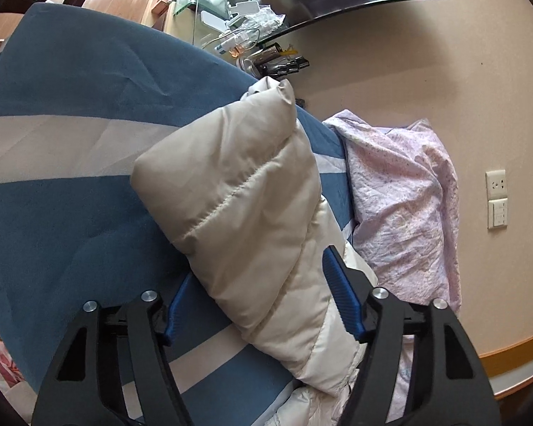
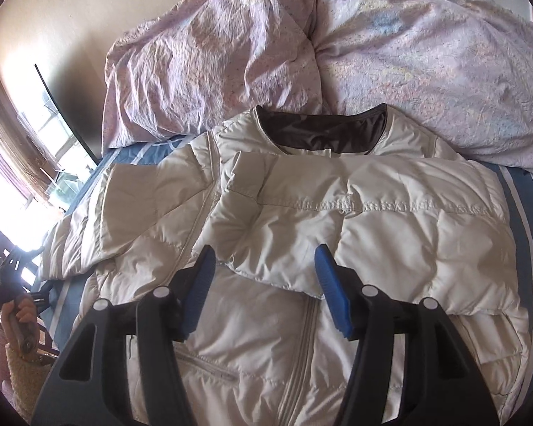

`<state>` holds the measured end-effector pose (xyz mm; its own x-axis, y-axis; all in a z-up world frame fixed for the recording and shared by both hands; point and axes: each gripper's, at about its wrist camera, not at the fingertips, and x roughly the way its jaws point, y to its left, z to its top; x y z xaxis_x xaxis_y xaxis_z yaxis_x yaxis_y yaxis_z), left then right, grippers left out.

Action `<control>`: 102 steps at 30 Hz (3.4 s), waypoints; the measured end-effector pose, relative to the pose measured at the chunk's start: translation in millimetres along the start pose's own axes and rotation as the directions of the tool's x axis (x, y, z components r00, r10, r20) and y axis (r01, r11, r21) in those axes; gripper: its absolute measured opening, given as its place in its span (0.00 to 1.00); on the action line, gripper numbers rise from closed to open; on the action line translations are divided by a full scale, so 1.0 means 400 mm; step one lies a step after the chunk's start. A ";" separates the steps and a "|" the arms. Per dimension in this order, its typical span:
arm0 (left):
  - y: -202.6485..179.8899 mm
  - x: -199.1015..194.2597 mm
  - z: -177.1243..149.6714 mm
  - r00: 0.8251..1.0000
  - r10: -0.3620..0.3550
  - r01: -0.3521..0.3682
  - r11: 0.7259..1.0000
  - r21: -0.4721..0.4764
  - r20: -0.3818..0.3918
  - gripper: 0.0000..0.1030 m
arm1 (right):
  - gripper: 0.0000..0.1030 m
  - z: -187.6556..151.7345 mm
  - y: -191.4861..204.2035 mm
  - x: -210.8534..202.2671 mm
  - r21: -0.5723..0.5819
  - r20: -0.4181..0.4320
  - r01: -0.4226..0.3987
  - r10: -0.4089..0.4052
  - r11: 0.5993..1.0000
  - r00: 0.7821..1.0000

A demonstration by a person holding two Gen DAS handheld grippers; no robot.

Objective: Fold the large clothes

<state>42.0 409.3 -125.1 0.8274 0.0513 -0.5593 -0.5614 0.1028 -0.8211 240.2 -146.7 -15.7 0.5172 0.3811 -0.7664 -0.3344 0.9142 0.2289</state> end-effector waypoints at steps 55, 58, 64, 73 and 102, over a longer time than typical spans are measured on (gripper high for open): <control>-0.603 0.246 -1.064 0.828 0.219 0.406 0.399 0.822 -0.516 0.19 | 0.62 -0.136 -0.389 -0.269 0.261 0.153 0.093 -0.136 0.961 0.979; -0.592 0.228 -1.051 0.794 0.181 0.462 0.441 0.770 -0.580 0.74 | 0.62 -0.126 -0.380 -0.265 0.256 0.156 0.086 -0.129 0.963 0.979; -0.610 0.131 -0.969 0.770 0.084 0.541 0.441 0.716 -0.633 0.89 | 0.62 -0.084 -0.346 -0.228 0.265 0.142 -0.031 -0.007 0.964 0.990; -0.497 -0.011 -0.706 0.916 0.075 0.346 0.353 0.869 -0.395 0.91 | 0.38 -0.027 -0.308 -0.047 0.341 -0.014 -0.137 0.151 0.930 0.988; -0.221 -0.027 -0.427 0.890 0.219 0.262 0.472 0.842 -0.400 0.91 | 0.63 -0.132 -0.379 -0.155 0.362 -0.005 -0.072 0.079 0.929 0.997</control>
<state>80.3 230.1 -65.9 0.6071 -0.3288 -0.7234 -0.0352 0.8983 -0.4379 217.4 -316.4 -34.4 0.4855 0.4515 -0.7486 -0.0629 0.8721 0.4852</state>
